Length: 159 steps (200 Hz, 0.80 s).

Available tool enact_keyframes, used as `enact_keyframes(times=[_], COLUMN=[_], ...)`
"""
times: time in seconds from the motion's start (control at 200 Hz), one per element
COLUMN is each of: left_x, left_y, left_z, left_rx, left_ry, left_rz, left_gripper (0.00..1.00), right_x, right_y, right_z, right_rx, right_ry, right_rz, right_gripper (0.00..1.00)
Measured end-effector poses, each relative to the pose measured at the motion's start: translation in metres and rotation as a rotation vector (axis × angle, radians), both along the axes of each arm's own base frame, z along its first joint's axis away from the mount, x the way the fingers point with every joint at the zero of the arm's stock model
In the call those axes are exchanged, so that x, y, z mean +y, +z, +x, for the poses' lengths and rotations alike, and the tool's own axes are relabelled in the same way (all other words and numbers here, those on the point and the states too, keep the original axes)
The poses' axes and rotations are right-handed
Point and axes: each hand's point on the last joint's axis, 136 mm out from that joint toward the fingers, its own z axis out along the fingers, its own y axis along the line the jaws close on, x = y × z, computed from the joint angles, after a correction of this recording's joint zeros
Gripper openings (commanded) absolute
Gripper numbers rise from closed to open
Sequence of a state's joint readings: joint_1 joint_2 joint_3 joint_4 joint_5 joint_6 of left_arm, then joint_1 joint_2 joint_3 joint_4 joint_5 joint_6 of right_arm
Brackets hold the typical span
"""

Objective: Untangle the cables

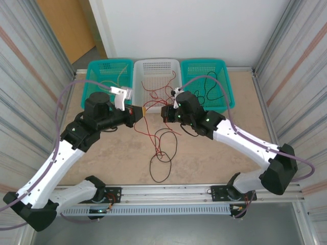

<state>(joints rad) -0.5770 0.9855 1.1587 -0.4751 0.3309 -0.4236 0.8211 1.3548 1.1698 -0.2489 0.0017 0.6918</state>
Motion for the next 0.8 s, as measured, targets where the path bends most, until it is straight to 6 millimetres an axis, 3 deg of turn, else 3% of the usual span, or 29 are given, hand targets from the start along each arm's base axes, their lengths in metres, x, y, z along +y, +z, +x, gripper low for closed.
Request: enact_keyframes(times=[0.17,0.371,0.797], left_x=[0.010,0.050,0.111], left_y=[-0.005,-0.014,-0.033], left_z=[0.007,0.028,0.040], left_rx=[0.001,0.017,0.079], left_ry=[0.066,0.274,0.504], left_rz=[0.030,0.090,0.128], left_gripper=[0.00,0.00,0.00], right_x=[-0.020,-0.063,-0.143], right_y=[0.011,0.014,0.042], right_z=[-0.005,-0.016,-0.033], right_rx=[-0.032,-0.060,-0.116], right_ry=[-0.036,-0.107,-0.276], right_rz=[0.001,-0.008,-0.008], right_gripper=[0.00,0.00,0.00])
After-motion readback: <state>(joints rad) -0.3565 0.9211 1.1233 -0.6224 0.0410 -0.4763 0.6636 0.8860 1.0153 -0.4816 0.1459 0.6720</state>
